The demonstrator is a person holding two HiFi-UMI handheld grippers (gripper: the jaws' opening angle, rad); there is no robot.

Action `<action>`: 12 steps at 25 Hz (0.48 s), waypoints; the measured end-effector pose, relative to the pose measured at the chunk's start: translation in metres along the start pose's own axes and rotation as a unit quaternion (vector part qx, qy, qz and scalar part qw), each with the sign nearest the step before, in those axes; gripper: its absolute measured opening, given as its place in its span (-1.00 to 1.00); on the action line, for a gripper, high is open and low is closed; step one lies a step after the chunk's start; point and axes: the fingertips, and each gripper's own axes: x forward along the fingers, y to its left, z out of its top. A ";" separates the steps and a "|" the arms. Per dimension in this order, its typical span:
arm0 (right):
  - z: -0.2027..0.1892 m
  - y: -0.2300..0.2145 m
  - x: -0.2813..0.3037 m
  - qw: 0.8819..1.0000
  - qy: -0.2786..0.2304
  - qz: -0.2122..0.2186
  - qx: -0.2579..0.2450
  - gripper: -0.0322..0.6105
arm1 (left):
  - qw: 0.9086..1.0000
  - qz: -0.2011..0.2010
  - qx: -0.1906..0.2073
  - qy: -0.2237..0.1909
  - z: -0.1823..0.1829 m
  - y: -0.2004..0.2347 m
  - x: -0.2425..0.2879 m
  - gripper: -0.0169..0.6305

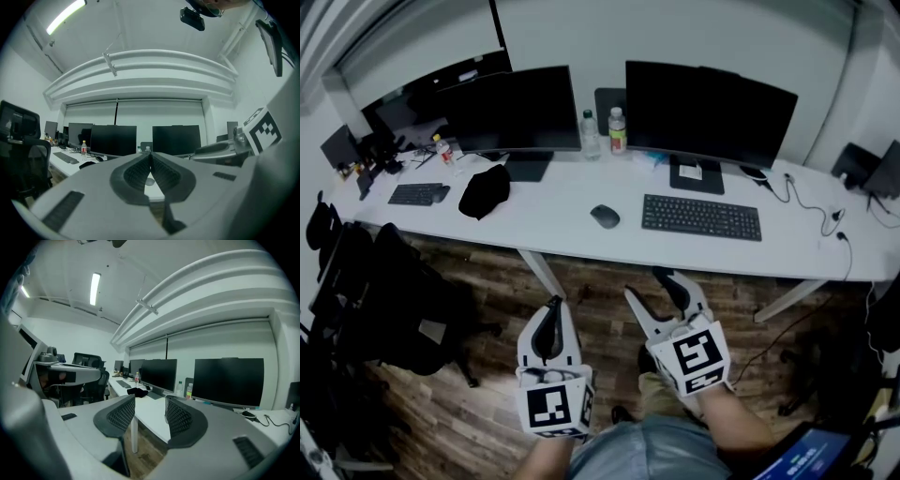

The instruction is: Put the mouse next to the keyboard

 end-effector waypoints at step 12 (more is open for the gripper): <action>-0.050 -0.087 0.120 0.998 0.040 0.021 0.041 -0.23 | 0.997 -0.002 0.027 0.069 -0.054 0.001 0.144 -0.93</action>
